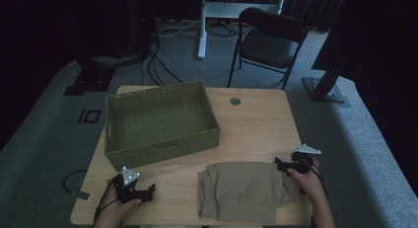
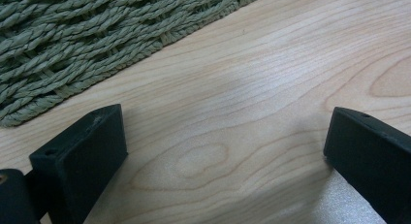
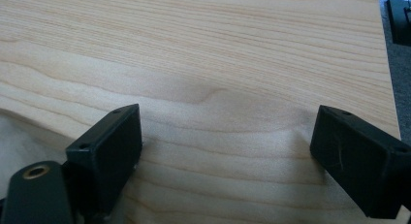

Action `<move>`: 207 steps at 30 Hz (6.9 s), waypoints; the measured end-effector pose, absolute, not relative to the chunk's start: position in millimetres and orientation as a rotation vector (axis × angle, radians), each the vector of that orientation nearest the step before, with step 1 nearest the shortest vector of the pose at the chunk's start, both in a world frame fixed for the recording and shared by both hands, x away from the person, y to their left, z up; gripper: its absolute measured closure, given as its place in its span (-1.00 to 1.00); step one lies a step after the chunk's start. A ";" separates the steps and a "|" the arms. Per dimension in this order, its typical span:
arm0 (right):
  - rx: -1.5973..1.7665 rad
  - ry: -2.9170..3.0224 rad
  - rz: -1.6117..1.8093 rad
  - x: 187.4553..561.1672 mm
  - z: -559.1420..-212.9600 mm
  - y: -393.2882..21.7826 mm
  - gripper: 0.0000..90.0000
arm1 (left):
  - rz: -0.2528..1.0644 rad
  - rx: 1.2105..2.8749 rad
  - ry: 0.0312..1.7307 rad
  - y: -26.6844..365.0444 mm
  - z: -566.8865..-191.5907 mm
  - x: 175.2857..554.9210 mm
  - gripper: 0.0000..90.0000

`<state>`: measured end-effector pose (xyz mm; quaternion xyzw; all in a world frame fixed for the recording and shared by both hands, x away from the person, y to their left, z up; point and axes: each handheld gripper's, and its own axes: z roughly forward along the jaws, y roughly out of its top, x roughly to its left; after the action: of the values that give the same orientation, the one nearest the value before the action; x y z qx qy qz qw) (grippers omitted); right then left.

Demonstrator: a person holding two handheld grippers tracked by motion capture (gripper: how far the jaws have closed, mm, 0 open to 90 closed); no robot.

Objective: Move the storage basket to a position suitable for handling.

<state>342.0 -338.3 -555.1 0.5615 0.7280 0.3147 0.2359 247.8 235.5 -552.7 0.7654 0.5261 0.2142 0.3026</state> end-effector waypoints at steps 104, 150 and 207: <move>1.121 2.075 1.333 399.8 -416.7 -160.3 -0.72 | 0.796 1.759 1.311 297.4 -428.8 277.1 -0.88; 1.241 2.082 1.203 480.4 -463.8 -76.4 -0.51 | 0.837 1.634 1.570 327.3 -476.2 364.6 -0.87; 1.431 2.034 1.014 458.0 -484.9 -100.9 0.76 | 0.849 1.612 1.675 297.4 -487.6 370.2 0.79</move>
<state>458.0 -100.9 -484.9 0.5190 0.7379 0.3677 0.2258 370.2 297.4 -487.6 0.6154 0.6396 0.3243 0.3271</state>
